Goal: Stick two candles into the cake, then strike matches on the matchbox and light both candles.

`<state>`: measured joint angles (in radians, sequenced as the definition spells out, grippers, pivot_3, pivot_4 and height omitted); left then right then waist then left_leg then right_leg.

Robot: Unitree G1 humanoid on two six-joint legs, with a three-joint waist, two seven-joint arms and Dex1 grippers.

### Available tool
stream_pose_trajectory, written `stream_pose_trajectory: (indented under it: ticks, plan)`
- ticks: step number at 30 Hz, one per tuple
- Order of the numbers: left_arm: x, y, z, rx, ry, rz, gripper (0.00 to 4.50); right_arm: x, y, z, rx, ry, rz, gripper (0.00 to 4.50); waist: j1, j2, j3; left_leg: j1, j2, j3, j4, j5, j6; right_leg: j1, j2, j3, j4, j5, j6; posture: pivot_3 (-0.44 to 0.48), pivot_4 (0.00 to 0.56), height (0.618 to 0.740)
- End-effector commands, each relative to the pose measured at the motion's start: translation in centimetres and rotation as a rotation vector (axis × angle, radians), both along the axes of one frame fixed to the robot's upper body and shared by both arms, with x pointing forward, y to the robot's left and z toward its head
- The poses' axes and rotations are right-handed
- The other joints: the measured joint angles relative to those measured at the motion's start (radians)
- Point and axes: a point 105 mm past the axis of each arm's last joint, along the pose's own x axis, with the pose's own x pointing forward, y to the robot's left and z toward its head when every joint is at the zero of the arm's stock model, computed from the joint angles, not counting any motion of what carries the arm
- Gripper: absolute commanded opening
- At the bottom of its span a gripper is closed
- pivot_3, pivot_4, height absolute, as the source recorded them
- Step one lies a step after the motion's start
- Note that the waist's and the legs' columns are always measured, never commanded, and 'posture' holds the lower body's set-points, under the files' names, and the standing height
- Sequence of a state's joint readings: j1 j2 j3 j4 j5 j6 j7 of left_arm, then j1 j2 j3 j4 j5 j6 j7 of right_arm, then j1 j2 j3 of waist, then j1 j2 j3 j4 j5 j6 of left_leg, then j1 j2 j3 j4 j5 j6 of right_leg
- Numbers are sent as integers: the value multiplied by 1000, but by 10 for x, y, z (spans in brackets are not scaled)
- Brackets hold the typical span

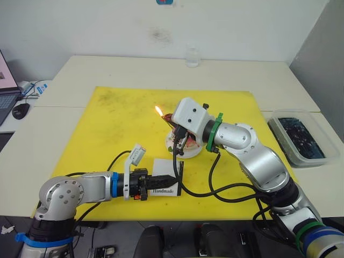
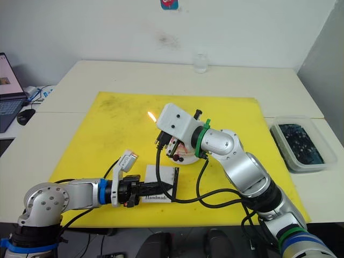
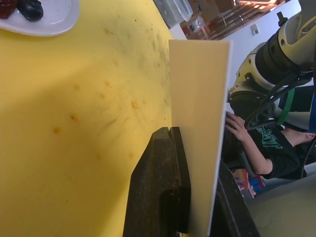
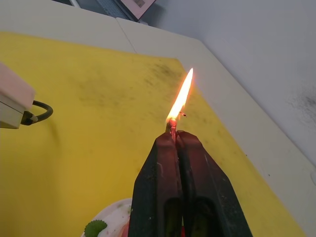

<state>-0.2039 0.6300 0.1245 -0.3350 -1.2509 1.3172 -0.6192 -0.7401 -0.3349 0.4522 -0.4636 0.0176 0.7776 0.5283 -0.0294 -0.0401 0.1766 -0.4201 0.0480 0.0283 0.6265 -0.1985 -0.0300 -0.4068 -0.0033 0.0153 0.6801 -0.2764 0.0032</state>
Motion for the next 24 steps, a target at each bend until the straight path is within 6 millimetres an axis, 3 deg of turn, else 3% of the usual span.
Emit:
stream_pose_trajectory:
  ticks: [1,10,15,21,24]
  plan:
    - [0,-4,8,-23,-40,-17,0,-2,-3,15,17,-58,5,21,0,0,0,0,0,0,0,0,0,0,0,0,0,0,0,0,150,740]
    - [1,-4,9,-29,-42,-16,0,-4,-29,11,2,-29,-39,21,0,0,0,0,0,0,0,0,0,0,0,0,0,0,0,0,150,740]
    - [0,-5,9,-31,-42,-16,0,-18,-46,8,18,39,-39,21,1,0,0,0,0,0,0,0,0,0,0,0,0,0,0,0,150,740]
    - [-2,-5,9,-43,-35,-21,0,-40,-92,-2,61,183,-159,21,2,0,0,-1,0,0,-1,0,0,0,-1,0,-1,0,0,0,150,740]
    - [-2,-6,10,-47,-34,-25,0,-44,-131,-3,88,237,-308,21,3,0,0,0,0,0,-1,0,0,0,-1,0,-1,0,0,0,150,740]
